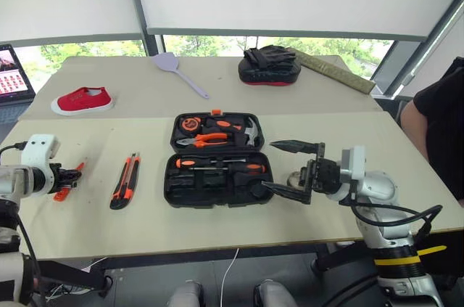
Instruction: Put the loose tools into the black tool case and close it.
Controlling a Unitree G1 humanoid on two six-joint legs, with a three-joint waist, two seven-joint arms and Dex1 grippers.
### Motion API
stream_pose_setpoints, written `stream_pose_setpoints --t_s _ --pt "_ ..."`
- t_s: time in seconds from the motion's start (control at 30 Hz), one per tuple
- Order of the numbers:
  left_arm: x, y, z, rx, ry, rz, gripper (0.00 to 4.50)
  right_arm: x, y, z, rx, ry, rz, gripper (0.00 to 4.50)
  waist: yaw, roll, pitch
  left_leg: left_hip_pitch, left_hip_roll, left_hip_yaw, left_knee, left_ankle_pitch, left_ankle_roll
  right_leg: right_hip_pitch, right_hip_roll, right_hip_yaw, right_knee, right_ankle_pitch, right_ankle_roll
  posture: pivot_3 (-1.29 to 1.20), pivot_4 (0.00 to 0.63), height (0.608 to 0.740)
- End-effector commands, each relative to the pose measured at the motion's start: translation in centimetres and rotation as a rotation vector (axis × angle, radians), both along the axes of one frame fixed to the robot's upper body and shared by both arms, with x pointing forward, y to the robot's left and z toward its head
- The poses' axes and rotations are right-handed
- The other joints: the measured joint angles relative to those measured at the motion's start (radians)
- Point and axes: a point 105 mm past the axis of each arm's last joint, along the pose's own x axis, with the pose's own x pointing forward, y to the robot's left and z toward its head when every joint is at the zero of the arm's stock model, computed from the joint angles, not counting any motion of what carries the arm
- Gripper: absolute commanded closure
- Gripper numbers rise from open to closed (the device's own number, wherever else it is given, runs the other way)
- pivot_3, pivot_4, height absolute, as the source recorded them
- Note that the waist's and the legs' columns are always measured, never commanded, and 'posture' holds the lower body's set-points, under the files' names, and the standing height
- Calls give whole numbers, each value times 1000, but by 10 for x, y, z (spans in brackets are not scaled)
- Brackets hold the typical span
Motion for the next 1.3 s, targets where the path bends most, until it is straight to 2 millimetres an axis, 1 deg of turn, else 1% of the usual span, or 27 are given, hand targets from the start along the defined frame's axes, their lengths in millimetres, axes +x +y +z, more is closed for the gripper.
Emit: stream_pose_setpoints --t_s 0.03,0.1,0.17,0.23,0.37,0.43,0.47,0.5,0.53,0.6,0.67,0.77,0.87,0.93,1.0,1.03,1.07,1.1,1.13,1.17,1.2,1.3 --pt "-9 6 -4 3 -8 -15 4190 -3 -7 10 3 -44 -25 0 -3 0 0 0 0 0 0 0 0 0 0 0 0 0 0 0 150 740" --pt "1 -7 13 -55 -127 -103 4204 -3 -10 9 -1 -37 -35 0 -3 0 0 0 0 0 0 0 0 0 0 1 0 0 0 0 150 740" --pt "5 -14 22 -74 -186 -145 4204 -3 -12 7 -5 -28 -43 0 3 0 0 -1 0 0 0 0 0 -1 0 0 0 0 0 0 150 740" --pt "3 -15 19 -48 -169 -167 4204 -3 -12 5 -9 -19 -46 0 7 0 0 -2 0 0 1 0 0 -1 0 0 0 0 0 0 150 740" --pt "-6 -15 0 -46 -82 -161 4204 -3 -11 3 -13 -6 -43 0 11 0 0 -2 0 0 2 0 0 0 -1 0 0 1 1 0 150 740" --pt "-8 -13 -7 -22 -62 -147 3191 -3 -11 3 -13 -2 -42 0 10 0 0 -2 0 0 3 0 0 0 -1 0 0 1 1 0 150 740" --pt "-8 -12 -9 -6 -58 -139 2920 -3 -11 3 -12 0 -41 0 10 0 0 -2 0 0 3 0 0 0 -1 0 0 1 1 0 150 740" --pt "-7 -10 -9 14 -76 -117 2765 -3 -11 3 -12 4 -41 0 10 0 0 -2 0 0 3 0 0 0 0 0 0 1 1 0 150 740" --pt "-6 -7 -8 22 -92 -92 2226 -3 -11 3 -14 8 -42 0 10 0 0 -1 0 0 3 0 0 0 0 0 1 1 1 0 150 740" --pt "-7 -3 -4 42 -119 -53 1634 -4 -13 2 -18 16 -45 0 10 0 0 -1 0 0 3 0 0 0 0 0 3 1 1 0 150 740" --pt "-14 -2 -3 68 -117 -36 1634 -4 -14 2 -20 18 -51 0 6 0 0 -1 0 -1 4 0 0 0 0 0 6 0 0 0 150 740" --pt "-30 -8 -11 48 -65 -24 1634 -4 -15 3 -19 22 -54 0 -2 0 0 0 1 0 5 0 0 -1 0 1 8 0 0 0 150 740" --pt "-42 -12 -20 26 -21 -5 1634 -4 -13 2 -20 25 -51 0 -2 0 0 1 1 0 5 0 0 -1 -1 2 8 -1 -1 0 150 740" --pt "-49 -12 -26 27 14 16 2188 -4 -13 3 -20 25 -48 0 1 0 0 1 1 0 5 0 0 -1 -1 1 8 -1 -1 0 150 740" --pt "-52 -13 -30 28 38 28 2618 -2 -13 4 -21 23 -47 0 2 0 0 2 1 0 5 0 0 -1 -1 2 8 -1 -1 0 150 740" --pt "-52 -12 -31 32 32 33 3091 -2 -13 4 -21 22 -47 0 1 0 0 2 1 0 5 0 0 0 -1 2 8 -1 -1 0 150 740" --pt "-48 -14 -30 25 2 29 3361 -1 -13 4 -22 22 -47 0 1 1 0 3 1 0 5 0 0 0 -1 2 8 -1 -1 0 150 740" --pt "-45 -15 -28 20 -21 26 3753 -1 -14 5 -22 22 -47 0 1 1 0 3 1 0 5 0 -1 0 -1 2 9 -1 -2 0 150 740" --pt "-39 -16 -26 12 -58 22 3791 -1 -14 4 -24 23 -46 0 2 1 0 3 1 0 5 0 -1 0 -1 2 9 -1 -2 0 150 740" --pt "-34 -18 -23 8 -91 8 4011 -1 -14 3 -26 25 -45 0 5 2 0 4 1 0 5 0 -1 0 -1 2 9 -1 -2 0 150 740" --pt "-30 -20 -21 12 -120 -6 4011 -1 -14 3 -28 27 -44 0 8 2 0 5 1 0 5 0 -1 1 -1 2 9 -2 -3 0 150 740" --pt "-14 -29 -2 25 -277 -86 4011 -3 -16 2 -34 31 -47 0 22 2 0 6 1 1 4 -1 -1 1 -1 2 10 -2 -3 0 150 740"
